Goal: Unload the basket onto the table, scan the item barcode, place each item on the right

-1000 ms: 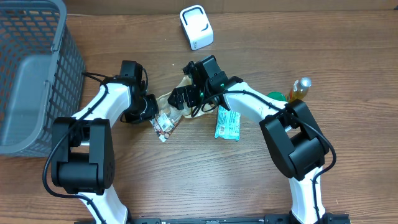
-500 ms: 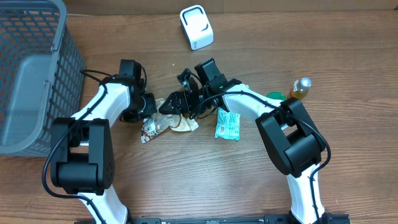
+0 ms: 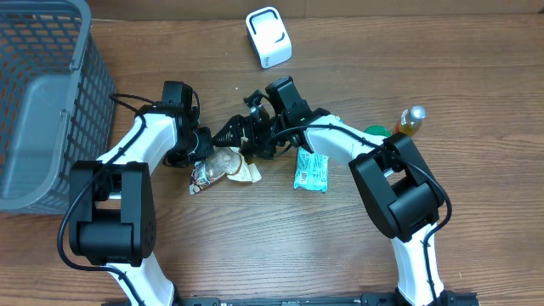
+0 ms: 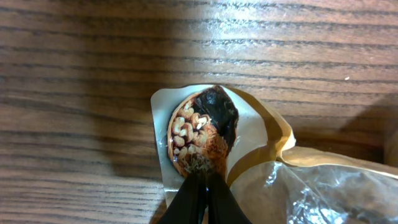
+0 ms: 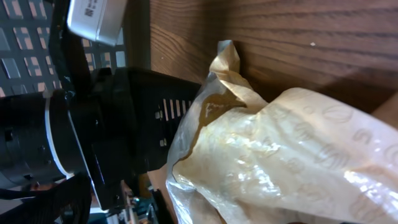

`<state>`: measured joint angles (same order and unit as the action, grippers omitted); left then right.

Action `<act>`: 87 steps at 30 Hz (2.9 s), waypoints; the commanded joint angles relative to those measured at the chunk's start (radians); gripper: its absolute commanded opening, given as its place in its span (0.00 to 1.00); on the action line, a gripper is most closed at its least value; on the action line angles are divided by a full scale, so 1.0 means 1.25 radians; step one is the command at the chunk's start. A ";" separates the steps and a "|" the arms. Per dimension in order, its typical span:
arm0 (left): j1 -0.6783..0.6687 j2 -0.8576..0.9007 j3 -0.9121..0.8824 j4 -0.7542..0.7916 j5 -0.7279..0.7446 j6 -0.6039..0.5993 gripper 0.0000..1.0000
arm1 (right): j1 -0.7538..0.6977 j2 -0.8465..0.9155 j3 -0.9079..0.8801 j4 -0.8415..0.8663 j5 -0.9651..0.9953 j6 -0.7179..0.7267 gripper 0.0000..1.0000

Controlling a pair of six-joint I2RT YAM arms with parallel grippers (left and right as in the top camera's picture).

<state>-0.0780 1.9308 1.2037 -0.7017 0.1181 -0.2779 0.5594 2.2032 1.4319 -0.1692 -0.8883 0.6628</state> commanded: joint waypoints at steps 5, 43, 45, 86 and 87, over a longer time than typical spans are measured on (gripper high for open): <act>-0.008 -0.004 -0.012 0.003 0.025 0.017 0.04 | -0.015 -0.075 0.025 -0.046 0.122 0.014 1.00; -0.008 -0.004 -0.012 0.003 0.025 0.034 0.04 | -0.013 -0.080 0.075 -0.267 0.569 -0.118 1.00; -0.009 -0.004 -0.012 0.002 0.024 0.038 0.04 | -0.013 -0.066 0.074 -0.270 0.551 -0.118 1.00; -0.004 -0.004 -0.012 0.033 0.263 0.262 0.04 | 0.036 -0.023 0.074 -0.160 0.235 0.144 0.86; -0.004 -0.004 -0.012 0.036 0.277 0.269 0.04 | 0.036 -0.023 0.074 -0.160 0.252 0.144 0.86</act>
<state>-0.0639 1.9301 1.1954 -0.6682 0.2733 -0.0135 0.5835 2.1780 1.5089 -0.3737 -0.6567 0.7727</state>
